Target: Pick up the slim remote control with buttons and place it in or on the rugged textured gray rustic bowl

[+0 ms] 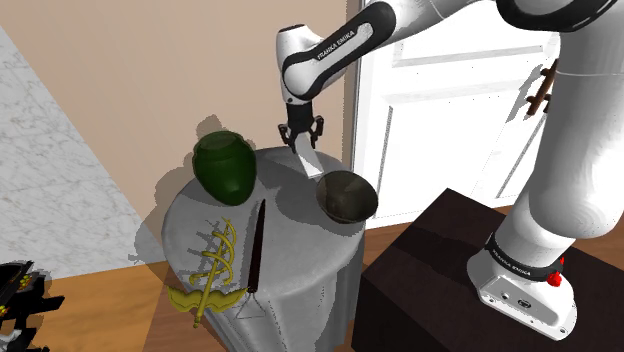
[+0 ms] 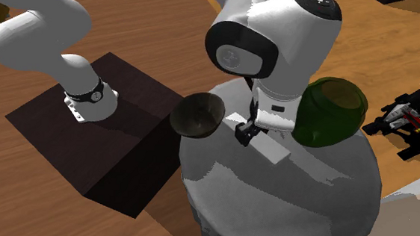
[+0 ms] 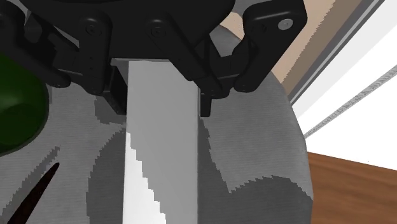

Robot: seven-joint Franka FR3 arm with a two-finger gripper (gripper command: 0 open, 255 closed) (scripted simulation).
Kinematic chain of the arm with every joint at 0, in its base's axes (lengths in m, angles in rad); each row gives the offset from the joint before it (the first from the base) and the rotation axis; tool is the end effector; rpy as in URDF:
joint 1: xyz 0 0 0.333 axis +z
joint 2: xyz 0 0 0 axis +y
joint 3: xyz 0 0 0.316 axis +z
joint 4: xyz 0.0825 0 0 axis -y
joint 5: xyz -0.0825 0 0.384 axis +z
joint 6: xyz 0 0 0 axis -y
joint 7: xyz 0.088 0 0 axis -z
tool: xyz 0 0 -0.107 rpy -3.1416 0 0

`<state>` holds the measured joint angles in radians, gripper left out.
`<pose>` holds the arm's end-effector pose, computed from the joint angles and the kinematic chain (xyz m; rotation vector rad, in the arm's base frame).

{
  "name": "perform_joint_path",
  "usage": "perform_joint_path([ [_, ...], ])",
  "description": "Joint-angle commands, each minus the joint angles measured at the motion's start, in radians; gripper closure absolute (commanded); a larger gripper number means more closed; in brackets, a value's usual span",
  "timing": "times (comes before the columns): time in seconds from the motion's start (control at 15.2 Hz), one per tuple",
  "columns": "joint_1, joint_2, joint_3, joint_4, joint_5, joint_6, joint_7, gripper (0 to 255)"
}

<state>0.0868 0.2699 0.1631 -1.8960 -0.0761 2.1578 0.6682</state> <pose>0.5979 0.1444 0.3629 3.0653 -0.5923 0.0084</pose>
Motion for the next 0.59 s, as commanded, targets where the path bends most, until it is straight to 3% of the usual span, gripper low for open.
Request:
perform_joint_path([
  [0.0, -0.001, -0.015, 0.001, 0.009, 0.004, -0.024, -0.002, 255],
  [0.07, -0.001, -0.018, 0.001, 0.013, 0.004, -0.03, -0.003, 255],
  [0.53, 0.018, -0.268, 0.031, -0.308, 0.051, 0.043, 0.027, 255],
])
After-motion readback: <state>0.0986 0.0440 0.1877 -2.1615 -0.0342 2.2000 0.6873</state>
